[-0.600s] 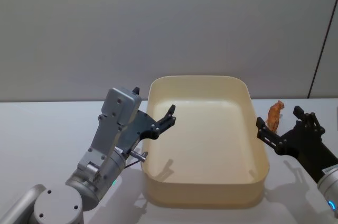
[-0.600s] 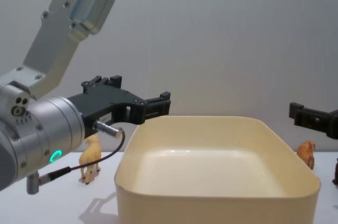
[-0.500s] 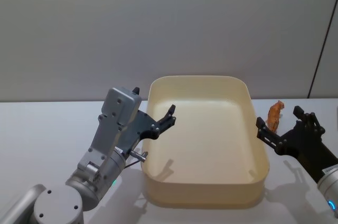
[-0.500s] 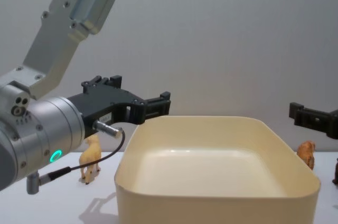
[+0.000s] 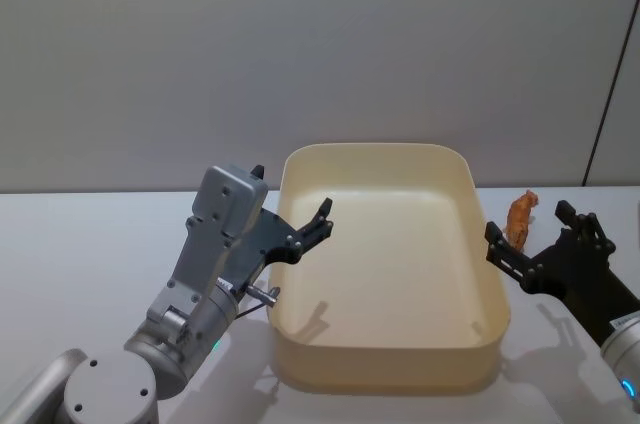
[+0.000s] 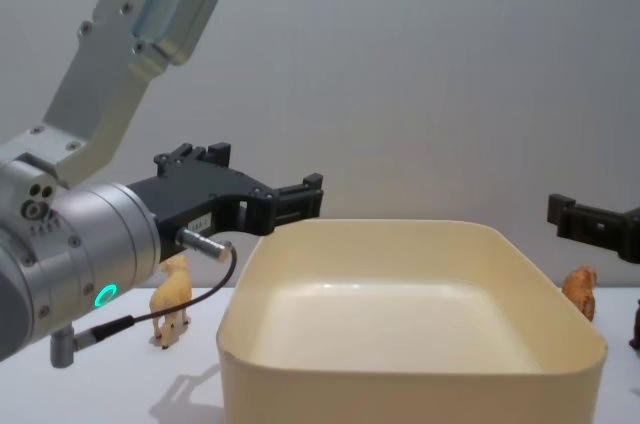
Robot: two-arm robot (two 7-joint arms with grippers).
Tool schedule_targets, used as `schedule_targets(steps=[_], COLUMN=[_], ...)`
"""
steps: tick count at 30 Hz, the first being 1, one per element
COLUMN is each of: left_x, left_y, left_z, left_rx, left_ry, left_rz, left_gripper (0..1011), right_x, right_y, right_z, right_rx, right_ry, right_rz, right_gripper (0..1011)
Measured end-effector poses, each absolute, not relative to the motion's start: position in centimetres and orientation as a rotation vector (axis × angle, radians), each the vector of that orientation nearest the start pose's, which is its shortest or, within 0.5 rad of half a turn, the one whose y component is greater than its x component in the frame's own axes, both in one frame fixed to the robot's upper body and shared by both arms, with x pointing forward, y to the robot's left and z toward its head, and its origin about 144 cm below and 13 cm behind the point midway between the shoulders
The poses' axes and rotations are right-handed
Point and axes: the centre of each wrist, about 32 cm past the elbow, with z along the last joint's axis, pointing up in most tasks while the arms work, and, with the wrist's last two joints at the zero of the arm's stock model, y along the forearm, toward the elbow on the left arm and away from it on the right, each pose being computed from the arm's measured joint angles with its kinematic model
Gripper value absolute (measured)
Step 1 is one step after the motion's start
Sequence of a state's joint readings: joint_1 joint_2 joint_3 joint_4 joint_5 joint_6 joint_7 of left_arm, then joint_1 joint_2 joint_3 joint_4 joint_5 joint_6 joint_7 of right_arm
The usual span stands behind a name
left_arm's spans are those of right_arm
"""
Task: Pick up the toy alternately with two hands and place it into the central storage box.
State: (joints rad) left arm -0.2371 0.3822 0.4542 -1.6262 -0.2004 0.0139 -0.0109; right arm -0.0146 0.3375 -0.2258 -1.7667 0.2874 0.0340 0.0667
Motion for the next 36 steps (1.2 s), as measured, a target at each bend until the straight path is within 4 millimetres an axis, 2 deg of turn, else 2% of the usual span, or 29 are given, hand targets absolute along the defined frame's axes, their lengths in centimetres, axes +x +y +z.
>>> schedule_targets(steps=[36], left_x=[49.2], left_y=[19.84], left_z=[120.44], left_rx=[0.061], left_ry=[-0.268], left_rz=[1.124], left_gripper=[1001], right_x=[44.33], right_y=[-23.71], right_z=[118.87], right_rx=[0.026], right_ry=[-0.075], right_rz=[-1.23], right_gripper=[1001])
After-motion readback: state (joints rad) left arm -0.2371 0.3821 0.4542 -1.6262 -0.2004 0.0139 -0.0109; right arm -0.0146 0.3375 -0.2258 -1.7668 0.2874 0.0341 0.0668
